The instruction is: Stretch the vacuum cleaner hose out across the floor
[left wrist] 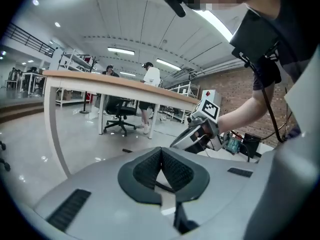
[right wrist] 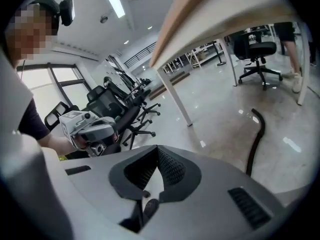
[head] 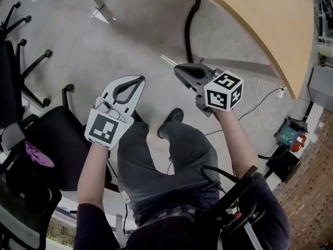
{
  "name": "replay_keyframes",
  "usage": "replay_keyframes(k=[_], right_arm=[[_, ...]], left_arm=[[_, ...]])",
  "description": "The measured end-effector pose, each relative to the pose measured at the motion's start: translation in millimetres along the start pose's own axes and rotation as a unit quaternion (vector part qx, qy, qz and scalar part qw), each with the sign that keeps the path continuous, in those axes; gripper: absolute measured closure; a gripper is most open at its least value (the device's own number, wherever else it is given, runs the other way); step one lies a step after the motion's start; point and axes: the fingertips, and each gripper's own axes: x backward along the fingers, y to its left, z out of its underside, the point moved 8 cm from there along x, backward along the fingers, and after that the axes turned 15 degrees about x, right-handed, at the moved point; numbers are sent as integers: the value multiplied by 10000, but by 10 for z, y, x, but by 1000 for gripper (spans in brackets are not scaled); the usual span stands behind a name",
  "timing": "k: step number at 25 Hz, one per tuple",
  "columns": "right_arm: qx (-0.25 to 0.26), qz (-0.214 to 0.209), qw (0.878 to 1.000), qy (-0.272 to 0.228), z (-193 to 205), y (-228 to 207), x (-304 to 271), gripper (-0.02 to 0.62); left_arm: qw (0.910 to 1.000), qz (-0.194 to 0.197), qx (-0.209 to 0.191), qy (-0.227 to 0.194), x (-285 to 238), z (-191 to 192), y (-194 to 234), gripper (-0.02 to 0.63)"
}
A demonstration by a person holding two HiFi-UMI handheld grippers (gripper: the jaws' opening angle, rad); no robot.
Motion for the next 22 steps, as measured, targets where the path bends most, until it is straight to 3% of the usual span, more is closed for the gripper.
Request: replay_keyframes(k=[5, 11, 17, 22], right_arm=[[67, 398, 9991, 115, 549, -791, -437, 589], [-6, 897, 9957, 229, 1179, -1712, -836, 589], [3, 1019, 9937, 460, 1750, -2306, -1278, 589], [-470, 987, 9902, 867, 2273, -2863, -1473, 589]], left_arm=[[9991, 367, -225, 59, -628, 578, 395, 598], [9865, 1032, -1169, 495, -1336, 1157, 659, 598], [9838, 839, -1411, 715, -1927, 1731, 1201, 598], [9792, 851, -1572, 959, -2224, 2064, 1325, 598]])
